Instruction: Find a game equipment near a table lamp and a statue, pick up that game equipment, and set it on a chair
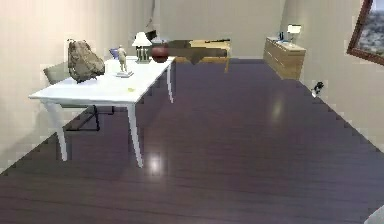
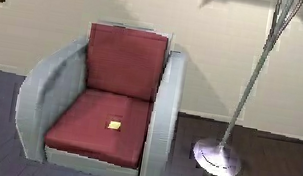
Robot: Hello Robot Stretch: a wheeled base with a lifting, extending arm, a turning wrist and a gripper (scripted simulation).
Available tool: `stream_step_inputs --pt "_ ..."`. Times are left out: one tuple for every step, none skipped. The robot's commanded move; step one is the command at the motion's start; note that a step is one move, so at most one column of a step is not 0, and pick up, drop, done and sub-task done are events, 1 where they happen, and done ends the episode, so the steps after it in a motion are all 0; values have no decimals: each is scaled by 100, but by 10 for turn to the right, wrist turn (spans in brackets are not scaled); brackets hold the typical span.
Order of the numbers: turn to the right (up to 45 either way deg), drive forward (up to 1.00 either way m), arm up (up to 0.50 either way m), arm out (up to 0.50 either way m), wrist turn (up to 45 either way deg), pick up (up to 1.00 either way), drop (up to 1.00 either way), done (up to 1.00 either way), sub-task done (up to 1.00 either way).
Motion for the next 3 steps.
stream_step_inputs --pt "0 100 0 0 0 0 0 0 0" --pt "0 70 0 0 0 0 0 0 0" --pt "450 0 0 0 0 0 0 0 0"
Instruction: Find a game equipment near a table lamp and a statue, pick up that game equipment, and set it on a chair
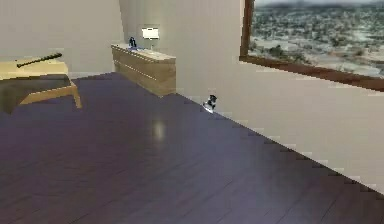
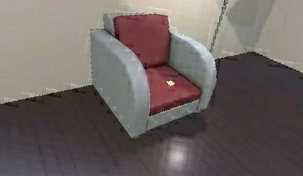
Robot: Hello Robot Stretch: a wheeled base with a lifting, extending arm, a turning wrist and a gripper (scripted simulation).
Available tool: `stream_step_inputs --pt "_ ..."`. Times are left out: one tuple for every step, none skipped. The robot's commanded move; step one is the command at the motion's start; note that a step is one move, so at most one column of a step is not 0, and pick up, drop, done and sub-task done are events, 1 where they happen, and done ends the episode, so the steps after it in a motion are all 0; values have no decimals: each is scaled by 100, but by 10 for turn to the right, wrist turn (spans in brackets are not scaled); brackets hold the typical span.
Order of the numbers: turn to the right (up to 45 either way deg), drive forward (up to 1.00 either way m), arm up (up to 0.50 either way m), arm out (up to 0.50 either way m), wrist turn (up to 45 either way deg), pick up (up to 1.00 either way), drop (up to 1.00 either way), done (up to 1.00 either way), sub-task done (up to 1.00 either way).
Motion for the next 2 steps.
stream_step_inputs --pt "450 0 0 0 0 0 0 0 0" --pt "60 0 0 0 0 0 0 0 0"
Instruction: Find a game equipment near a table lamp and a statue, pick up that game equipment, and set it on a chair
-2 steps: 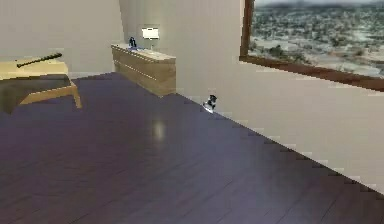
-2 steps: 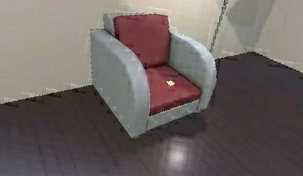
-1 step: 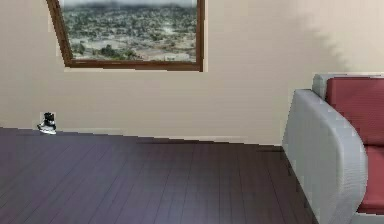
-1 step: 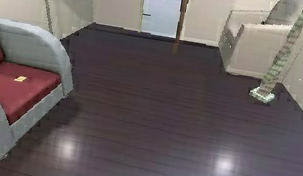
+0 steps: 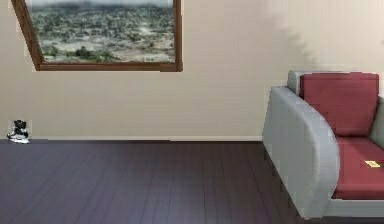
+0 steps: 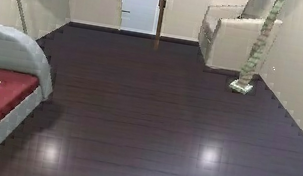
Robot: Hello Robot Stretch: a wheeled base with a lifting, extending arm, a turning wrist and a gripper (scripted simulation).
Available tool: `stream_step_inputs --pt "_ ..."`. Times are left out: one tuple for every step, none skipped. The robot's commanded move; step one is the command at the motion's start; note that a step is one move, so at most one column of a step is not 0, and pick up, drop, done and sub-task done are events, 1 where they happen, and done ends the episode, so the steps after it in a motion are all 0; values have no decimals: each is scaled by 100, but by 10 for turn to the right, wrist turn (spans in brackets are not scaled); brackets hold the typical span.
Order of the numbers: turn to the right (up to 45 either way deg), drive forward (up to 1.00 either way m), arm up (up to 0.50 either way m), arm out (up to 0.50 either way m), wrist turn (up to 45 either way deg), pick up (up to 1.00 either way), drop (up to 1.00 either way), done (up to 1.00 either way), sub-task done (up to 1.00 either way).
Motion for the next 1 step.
stream_step_inputs --pt "0 5 0 0 0 0 0 0 0"
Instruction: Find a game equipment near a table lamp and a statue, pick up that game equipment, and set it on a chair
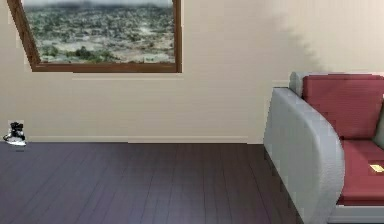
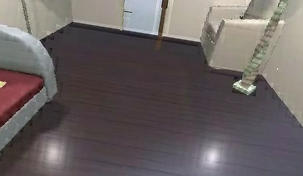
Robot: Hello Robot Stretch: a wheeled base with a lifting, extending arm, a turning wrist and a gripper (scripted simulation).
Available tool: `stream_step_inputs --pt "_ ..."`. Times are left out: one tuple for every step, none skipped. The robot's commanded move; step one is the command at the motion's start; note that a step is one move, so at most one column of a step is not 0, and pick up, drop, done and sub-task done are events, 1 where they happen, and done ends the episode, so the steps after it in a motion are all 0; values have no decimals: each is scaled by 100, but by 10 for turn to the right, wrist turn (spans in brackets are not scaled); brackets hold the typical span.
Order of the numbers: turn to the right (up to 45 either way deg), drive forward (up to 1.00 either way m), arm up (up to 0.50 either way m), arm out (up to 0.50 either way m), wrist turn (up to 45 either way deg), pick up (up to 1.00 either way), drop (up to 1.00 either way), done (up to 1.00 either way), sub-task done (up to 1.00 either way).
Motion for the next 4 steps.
stream_step_inputs --pt "-450 0 0 0 0 0 0 0 0" --pt "-420 0 0 0 0 0 0 0 0" --pt "0 55 0 0 0 0 0 0 0" --pt "-450 0 0 0 0 0 0 0 0"
